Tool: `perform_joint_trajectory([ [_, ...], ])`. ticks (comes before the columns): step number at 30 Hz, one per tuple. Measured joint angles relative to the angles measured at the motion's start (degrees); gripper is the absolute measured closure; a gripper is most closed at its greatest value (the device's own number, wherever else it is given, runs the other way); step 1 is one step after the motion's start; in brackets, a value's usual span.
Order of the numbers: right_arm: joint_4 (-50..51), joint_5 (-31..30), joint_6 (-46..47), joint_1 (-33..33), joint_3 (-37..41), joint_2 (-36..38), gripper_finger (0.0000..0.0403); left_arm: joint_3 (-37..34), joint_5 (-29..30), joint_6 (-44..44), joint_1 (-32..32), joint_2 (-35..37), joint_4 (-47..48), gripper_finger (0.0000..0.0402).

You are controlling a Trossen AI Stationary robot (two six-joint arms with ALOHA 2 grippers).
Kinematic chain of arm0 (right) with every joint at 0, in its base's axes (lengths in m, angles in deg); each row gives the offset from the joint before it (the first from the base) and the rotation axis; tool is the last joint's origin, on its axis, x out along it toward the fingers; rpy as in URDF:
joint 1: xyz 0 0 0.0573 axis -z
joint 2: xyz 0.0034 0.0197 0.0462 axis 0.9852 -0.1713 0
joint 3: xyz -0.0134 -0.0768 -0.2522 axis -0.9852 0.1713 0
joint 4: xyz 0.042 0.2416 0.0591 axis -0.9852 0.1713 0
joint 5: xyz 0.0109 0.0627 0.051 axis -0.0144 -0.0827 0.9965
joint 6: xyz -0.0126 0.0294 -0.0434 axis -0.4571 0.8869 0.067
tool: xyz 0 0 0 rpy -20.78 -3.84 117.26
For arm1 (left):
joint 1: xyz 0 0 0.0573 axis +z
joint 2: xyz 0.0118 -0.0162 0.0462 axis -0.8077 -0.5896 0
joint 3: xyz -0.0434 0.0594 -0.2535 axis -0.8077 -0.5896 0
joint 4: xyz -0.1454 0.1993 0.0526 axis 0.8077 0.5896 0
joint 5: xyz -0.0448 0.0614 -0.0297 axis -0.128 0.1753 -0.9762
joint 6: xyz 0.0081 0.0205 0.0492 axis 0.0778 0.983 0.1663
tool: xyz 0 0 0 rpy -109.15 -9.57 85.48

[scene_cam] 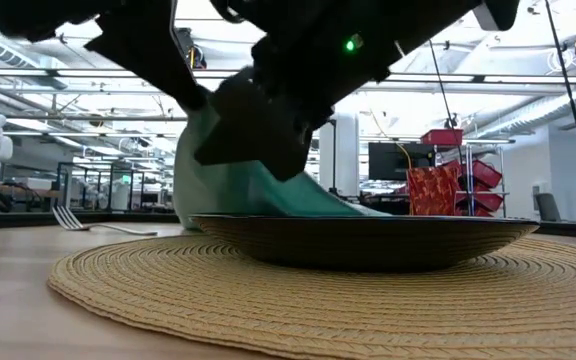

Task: Set table place
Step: Fold the blue napkin

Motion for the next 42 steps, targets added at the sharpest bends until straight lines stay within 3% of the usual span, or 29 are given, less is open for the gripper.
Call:
perform_joint_trajectory([
  [5, 3.19, -5.5, 2.0, -0.02, -0.07, -0.12, 0.0228, 0.42, 0.02, -0.14, -0.21, -0.02, 1.94, 0.0402],
  [12, 9.65, -5.45, 8.49, -0.07, -0.08, -0.12, 0.0261, 0.42, -0.18, -2.64, -0.58, -0.12, 3.88, 0.0402],
  [24, 26.02, -6.67, 22.11, 0.48, 0.21, -0.35, 0.0263, 0.64, -0.1, -4.71, -1.54, 0.0, 5.2, 0.0402],
  [42, 33.52, -8.09, 28.65, -0.18, 0.08, -0.2, 0.0264, 0.53, -0.51, -5.7, -2.12, 0.0, 5.64, 0.0402],
])
